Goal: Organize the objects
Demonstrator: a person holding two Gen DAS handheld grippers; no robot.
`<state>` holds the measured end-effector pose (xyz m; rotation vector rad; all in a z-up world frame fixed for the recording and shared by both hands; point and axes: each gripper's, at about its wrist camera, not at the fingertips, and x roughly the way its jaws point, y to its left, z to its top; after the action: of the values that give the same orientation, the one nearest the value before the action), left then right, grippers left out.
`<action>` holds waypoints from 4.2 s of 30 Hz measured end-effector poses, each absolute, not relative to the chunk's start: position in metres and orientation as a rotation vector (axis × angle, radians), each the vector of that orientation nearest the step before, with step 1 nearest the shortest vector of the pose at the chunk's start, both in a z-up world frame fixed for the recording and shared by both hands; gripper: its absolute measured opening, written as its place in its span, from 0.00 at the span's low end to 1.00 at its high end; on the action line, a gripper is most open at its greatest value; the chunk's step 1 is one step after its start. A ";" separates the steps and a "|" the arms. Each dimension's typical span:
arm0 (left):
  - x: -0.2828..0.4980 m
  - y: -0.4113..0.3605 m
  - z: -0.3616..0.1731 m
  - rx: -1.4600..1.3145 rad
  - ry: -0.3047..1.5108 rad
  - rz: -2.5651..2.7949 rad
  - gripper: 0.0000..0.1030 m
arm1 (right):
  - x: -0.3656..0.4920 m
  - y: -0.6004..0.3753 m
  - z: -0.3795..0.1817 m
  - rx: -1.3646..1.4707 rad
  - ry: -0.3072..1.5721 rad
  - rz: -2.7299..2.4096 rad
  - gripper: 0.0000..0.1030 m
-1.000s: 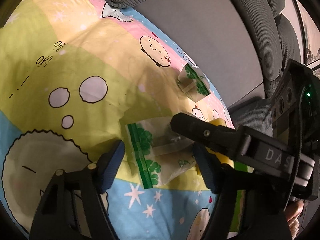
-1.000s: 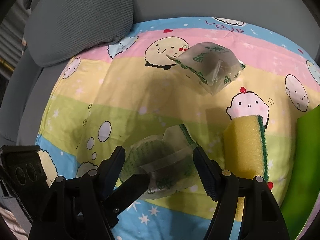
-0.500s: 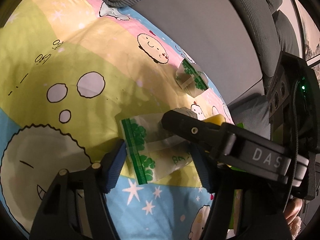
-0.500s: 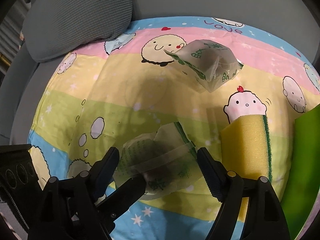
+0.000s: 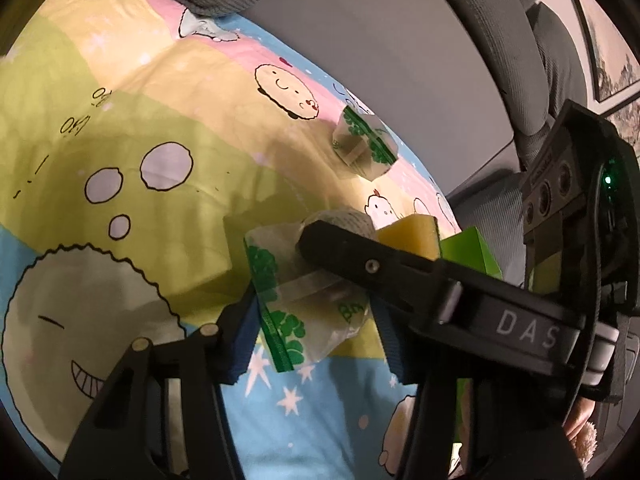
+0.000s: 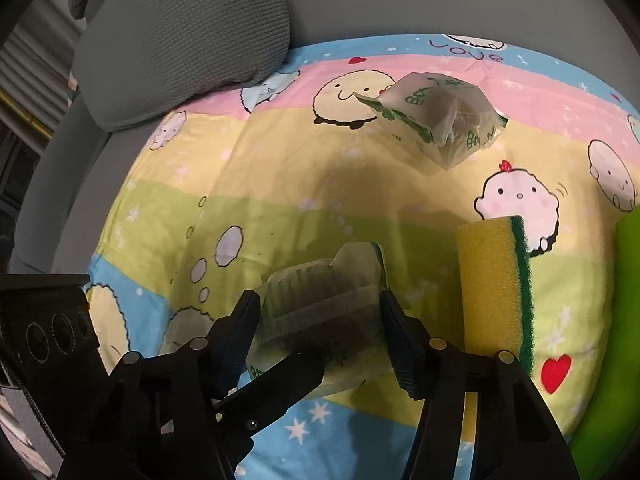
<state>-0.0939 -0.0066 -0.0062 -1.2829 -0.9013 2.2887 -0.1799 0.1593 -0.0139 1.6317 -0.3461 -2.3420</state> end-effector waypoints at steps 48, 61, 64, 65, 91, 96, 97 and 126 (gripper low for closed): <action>0.045 0.094 0.137 -0.917 -0.365 2.277 0.49 | 0.029 0.242 0.121 1.084 -0.704 -2.691 0.58; 0.052 0.129 0.158 -0.841 -0.247 2.246 0.49 | 0.056 0.271 0.137 0.949 -0.777 -2.768 0.58; 0.052 0.139 0.160 -0.830 -0.220 2.236 0.49 | 0.061 0.280 0.139 0.921 -0.800 -2.785 0.58; 0.052 0.143 0.161 -0.826 -0.209 2.231 0.49 | 0.063 0.283 0.140 0.910 -0.809 -2.791 0.58; -0.014 0.221 0.162 -0.803 -0.057 2.150 0.49 | 0.026 0.371 0.133 0.800 -0.944 -2.862 0.58; -0.032 0.239 0.144 -0.852 -0.040 2.109 0.49 | 0.016 0.390 0.114 0.836 -1.012 -2.863 0.58; -0.036 0.244 0.138 -0.868 -0.038 2.095 0.49 | 0.014 0.394 0.109 0.852 -1.024 -2.864 0.58; -0.074 0.301 0.061 -1.117 -0.117 1.884 0.48 | 0.003 0.458 0.032 1.144 -1.310 -2.836 0.58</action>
<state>-0.0739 0.3006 0.0614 -1.1168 -0.1173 1.8844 0.0033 0.4579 0.0317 1.1442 -1.3102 -2.8359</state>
